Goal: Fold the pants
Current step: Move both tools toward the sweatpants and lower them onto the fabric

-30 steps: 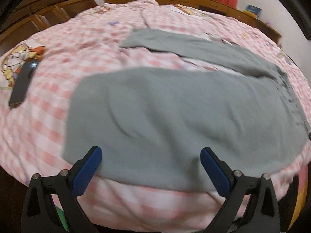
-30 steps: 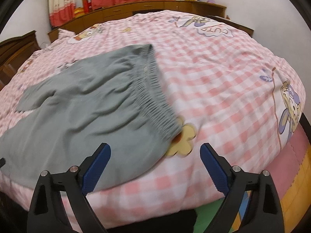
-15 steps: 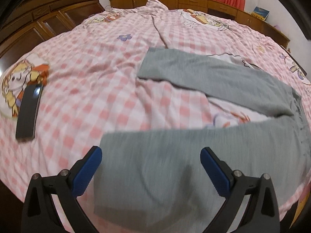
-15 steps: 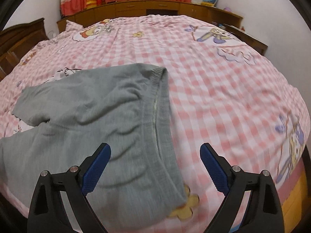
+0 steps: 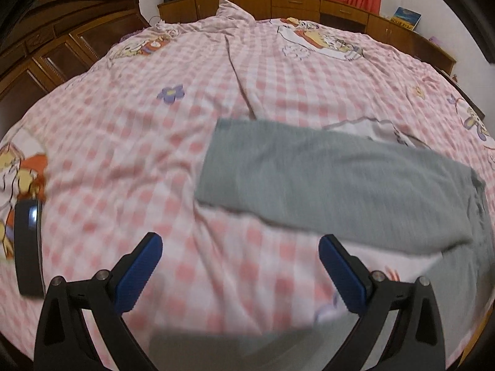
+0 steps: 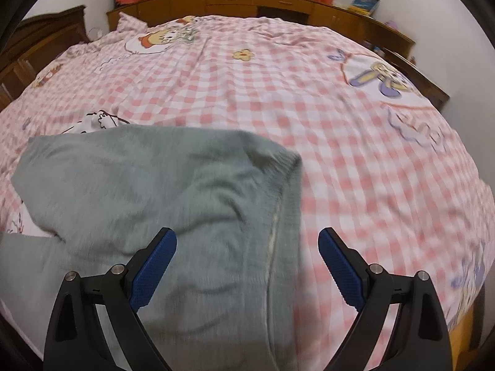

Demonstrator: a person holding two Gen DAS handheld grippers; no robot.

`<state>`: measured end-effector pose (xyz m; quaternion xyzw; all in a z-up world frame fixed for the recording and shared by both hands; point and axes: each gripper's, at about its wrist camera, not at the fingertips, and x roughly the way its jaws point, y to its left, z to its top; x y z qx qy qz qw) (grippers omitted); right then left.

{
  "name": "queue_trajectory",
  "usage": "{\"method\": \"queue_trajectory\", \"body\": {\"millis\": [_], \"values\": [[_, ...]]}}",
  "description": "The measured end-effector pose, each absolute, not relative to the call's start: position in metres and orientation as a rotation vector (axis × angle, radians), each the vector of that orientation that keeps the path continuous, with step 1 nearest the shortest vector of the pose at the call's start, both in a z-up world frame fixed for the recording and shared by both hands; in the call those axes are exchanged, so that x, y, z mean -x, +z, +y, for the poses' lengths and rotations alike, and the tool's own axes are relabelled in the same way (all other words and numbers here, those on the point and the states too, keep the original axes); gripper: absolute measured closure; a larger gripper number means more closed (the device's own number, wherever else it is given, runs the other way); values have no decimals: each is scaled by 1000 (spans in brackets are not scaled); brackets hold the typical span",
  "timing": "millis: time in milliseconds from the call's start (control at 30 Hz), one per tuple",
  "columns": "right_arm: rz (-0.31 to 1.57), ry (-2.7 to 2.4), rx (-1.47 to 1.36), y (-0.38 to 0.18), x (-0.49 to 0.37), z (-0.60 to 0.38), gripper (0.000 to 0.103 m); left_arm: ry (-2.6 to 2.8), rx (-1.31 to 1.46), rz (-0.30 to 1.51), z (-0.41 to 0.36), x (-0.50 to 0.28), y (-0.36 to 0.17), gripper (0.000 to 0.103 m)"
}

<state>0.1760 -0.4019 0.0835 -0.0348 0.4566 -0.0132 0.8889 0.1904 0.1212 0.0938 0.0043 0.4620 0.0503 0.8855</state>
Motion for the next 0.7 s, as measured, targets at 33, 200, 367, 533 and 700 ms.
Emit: {"method": "queue_trajectory", "body": {"millis": [33, 200, 367, 533, 700], "values": [[952, -12, 78, 84, -184, -400, 8, 105, -8, 958, 124, -202, 95, 0], [980, 14, 112, 78, -220, -394, 8, 105, 5, 956, 136, -244, 91, 0], [1010, 50, 128, 70, -254, -388, 10, 87, 35, 969, 152, -281, 78, 0], [1019, 101, 151, 62, -277, -378, 11, 107, 14, 995, 165, -312, 59, 0], [1046, 134, 192, 49, -294, -369, 12, 92, 28, 1045, 169, -335, 36, 1]]}}
